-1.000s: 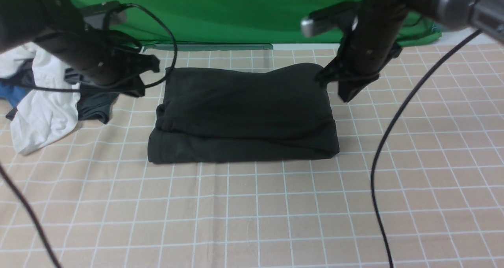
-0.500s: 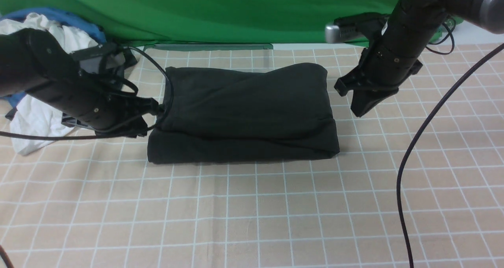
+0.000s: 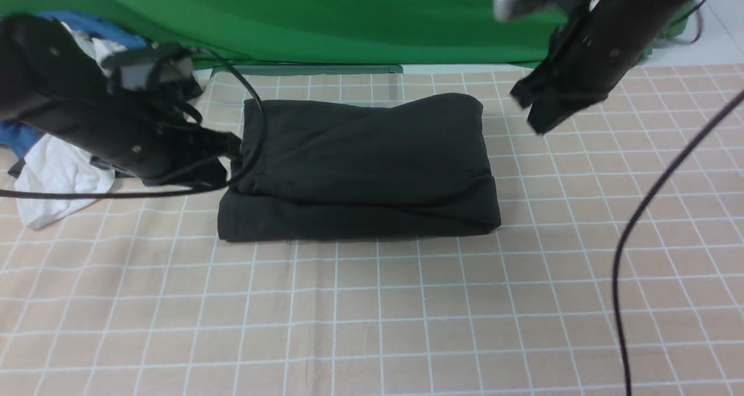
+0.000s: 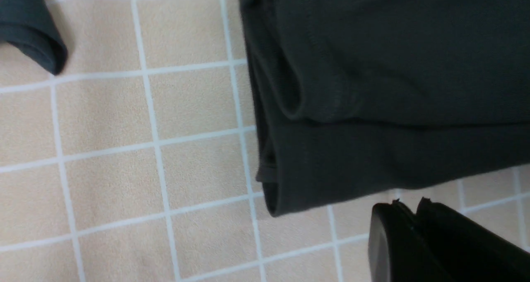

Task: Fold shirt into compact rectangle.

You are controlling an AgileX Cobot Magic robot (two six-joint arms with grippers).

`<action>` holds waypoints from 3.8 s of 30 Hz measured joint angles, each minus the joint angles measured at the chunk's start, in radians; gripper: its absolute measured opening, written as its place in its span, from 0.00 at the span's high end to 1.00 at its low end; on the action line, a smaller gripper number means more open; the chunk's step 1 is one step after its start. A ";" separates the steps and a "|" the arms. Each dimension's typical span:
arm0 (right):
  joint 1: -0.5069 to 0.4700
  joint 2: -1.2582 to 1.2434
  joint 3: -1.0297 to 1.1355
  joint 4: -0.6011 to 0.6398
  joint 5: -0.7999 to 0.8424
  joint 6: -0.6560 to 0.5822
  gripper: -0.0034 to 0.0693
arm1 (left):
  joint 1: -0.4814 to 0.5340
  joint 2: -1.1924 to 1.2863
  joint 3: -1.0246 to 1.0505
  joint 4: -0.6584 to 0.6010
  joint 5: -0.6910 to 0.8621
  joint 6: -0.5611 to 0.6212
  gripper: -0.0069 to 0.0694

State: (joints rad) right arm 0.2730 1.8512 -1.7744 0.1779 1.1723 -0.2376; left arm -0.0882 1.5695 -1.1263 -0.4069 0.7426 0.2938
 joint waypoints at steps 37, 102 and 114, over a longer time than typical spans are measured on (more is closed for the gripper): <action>-0.005 -1.618 1.370 -0.020 -1.339 0.023 0.86 | 0.000 -1.296 0.712 -0.026 -0.242 -0.034 0.89; -0.005 -1.618 1.371 -0.020 -1.345 0.023 0.67 | 0.118 -1.570 1.133 0.275 -0.503 -0.034 0.88; -0.007 -1.621 1.371 -0.020 -1.342 0.019 0.65 | 0.118 -1.570 1.133 0.275 -0.503 -0.034 0.88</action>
State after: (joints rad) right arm 0.2660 0.2301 -0.4030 0.1581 -0.1693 -0.2183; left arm 0.0296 0.0000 0.0063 -0.1320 0.2401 0.2600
